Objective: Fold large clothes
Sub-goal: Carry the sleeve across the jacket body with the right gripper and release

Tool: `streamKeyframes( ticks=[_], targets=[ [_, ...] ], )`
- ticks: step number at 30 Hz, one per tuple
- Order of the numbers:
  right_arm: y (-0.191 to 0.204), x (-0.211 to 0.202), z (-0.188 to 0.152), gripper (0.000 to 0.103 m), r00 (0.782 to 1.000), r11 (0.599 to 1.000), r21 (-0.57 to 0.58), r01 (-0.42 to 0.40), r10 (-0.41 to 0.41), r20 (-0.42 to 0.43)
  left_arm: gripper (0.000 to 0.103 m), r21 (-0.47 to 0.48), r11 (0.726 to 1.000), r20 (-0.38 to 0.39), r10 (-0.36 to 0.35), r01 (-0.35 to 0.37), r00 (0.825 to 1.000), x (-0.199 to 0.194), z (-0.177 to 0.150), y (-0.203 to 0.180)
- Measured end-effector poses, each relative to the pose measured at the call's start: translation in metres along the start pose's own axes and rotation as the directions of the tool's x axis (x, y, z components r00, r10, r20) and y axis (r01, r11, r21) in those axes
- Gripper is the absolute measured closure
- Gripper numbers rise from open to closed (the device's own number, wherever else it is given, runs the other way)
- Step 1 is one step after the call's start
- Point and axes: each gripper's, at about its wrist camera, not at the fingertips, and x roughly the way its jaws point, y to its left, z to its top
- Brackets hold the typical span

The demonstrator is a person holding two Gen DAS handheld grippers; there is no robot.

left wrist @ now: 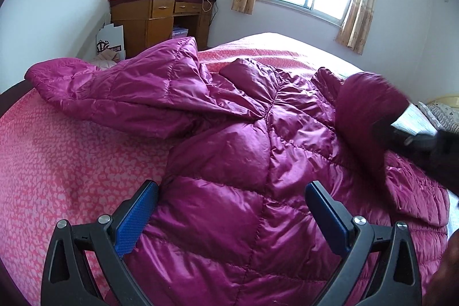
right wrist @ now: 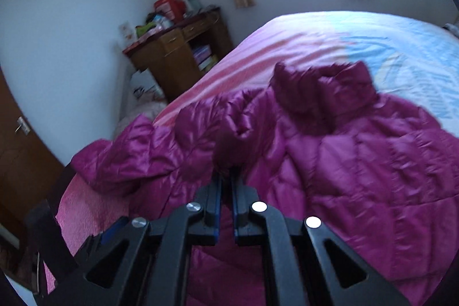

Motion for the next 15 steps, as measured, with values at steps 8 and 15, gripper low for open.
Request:
streamKeyframes(
  ticks=[8, 15],
  targets=[
    [-0.008, 0.015, -0.017, 0.032, 0.971, 0.974, 0.120, -0.191, 0.205, -0.122, 0.001, -0.004, 1.000, 0.003, -0.007, 0.007, 1.000, -0.001, 0.000, 0.002],
    [-0.017, -0.002, 0.006, 0.091, 0.994, 0.988, 0.118, -0.099, 0.103, -0.030, 0.001, 0.001, 1.000, 0.006, 0.001, -0.001, 1.000, -0.001, -0.001, 0.001]
  ],
)
